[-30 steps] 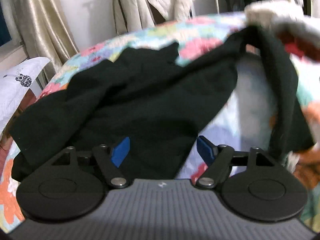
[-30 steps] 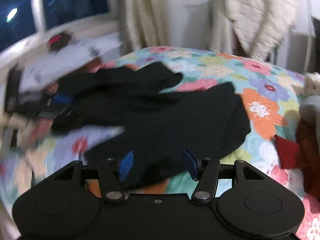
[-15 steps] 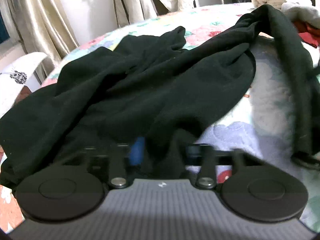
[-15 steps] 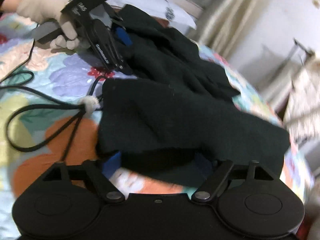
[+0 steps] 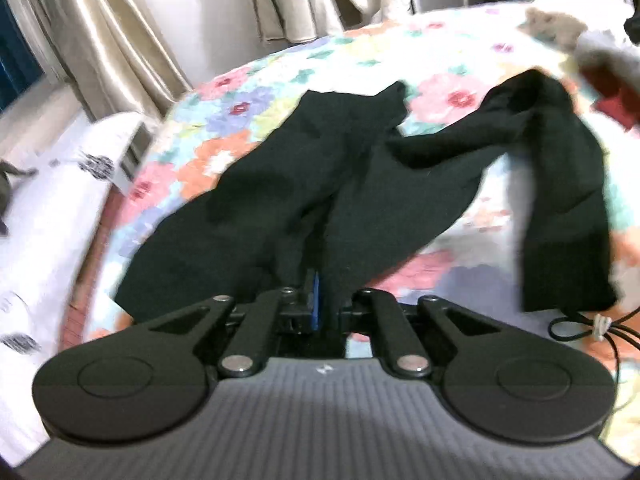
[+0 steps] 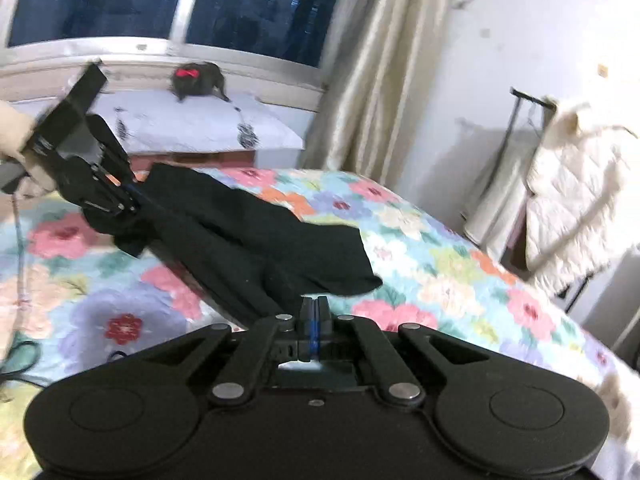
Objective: Fold clothes
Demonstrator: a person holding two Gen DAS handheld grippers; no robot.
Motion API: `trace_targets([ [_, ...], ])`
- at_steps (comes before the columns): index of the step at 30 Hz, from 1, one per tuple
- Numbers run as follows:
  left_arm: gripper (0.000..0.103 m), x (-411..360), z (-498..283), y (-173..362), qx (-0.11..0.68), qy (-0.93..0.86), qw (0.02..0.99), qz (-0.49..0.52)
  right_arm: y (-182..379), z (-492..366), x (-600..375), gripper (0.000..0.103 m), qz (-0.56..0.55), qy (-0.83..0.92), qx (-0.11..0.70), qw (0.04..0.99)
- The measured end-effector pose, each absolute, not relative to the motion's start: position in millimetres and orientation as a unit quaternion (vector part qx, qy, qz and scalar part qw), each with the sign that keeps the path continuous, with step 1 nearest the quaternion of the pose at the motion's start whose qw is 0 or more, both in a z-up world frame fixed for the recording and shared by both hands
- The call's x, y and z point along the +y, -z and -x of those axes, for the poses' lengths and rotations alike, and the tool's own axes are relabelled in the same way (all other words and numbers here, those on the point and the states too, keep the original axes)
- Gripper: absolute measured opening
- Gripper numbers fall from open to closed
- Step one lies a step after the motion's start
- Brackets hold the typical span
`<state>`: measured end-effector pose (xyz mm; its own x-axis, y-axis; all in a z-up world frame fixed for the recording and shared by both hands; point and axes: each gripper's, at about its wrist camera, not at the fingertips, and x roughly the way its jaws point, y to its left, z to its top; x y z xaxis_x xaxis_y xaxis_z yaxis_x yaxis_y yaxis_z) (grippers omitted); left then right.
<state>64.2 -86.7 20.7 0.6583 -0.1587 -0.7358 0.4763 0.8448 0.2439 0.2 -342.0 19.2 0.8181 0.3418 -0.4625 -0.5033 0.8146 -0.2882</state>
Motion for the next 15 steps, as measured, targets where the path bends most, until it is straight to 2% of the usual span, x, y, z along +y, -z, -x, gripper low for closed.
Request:
trace_targets([
  [1, 0.021, -92, -53, -23, 0.378, 0.186, 0.882, -0.21, -31, 7, -346, 0.0, 0.209, -0.237, 0.208, 0.926],
  [2, 0.037, -99, -41, -25, 0.379, 0.202, 0.878, -0.21, -42, 14, -350, 0.0, 0.215, -0.246, 0.218, 0.92],
  [3, 0.046, -105, -27, -28, 0.37, 0.219, 0.878, -0.212, -53, 20, -354, 0.002, 0.221, -0.256, 0.227, 0.913],
  [4, 0.06, -112, -15, -31, 0.357, 0.229, 0.881, -0.212, -61, 27, -356, 0.006, 0.22, -0.265, 0.24, 0.908],
  [5, 0.068, -120, -4, -32, 0.347, 0.239, 0.884, -0.201, -69, 34, -357, 0.007, 0.217, -0.274, 0.254, 0.902],
  [6, 0.071, -128, 6, -32, 0.337, 0.25, 0.888, -0.189, -75, 41, -358, 0.012, 0.216, -0.283, 0.267, 0.895],
  [8, 0.075, -145, 14, -29, 0.337, 0.27, 0.889, -0.152, -74, 49, -352, 0.031, 0.216, -0.304, 0.285, 0.883],
  [9, 0.076, -154, 12, -24, 0.334, 0.283, 0.889, -0.136, -71, 52, -352, 0.049, 0.216, -0.315, 0.294, 0.876],
  [10, 0.083, -164, 10, -18, 0.33, 0.295, 0.889, -0.121, -68, 55, -351, 0.055, 0.216, -0.326, 0.303, 0.869],
  [11, 0.091, -177, 4, -9, 0.323, 0.304, 0.888, -0.117, -61, 51, -348, 0.055, 0.212, -0.333, 0.302, 0.868],
  [12, 0.093, -190, -3, 1, 0.315, 0.313, 0.888, -0.116, -54, 46, -346, 0.055, 0.207, -0.34, 0.3, 0.867],
  [13, 0.094, -204, -14, 16, 0.319, 0.306, 0.89, -0.114, -47, 41, -343, 0.055, 0.201, -0.346, 0.298, 0.867],
  [15, 0.093, -227, -37, 44, 0.358, 0.289, 0.88, -0.117, -24, 10, -347, 0.055, 0.116, -0.336, 0.269, 0.895],
])
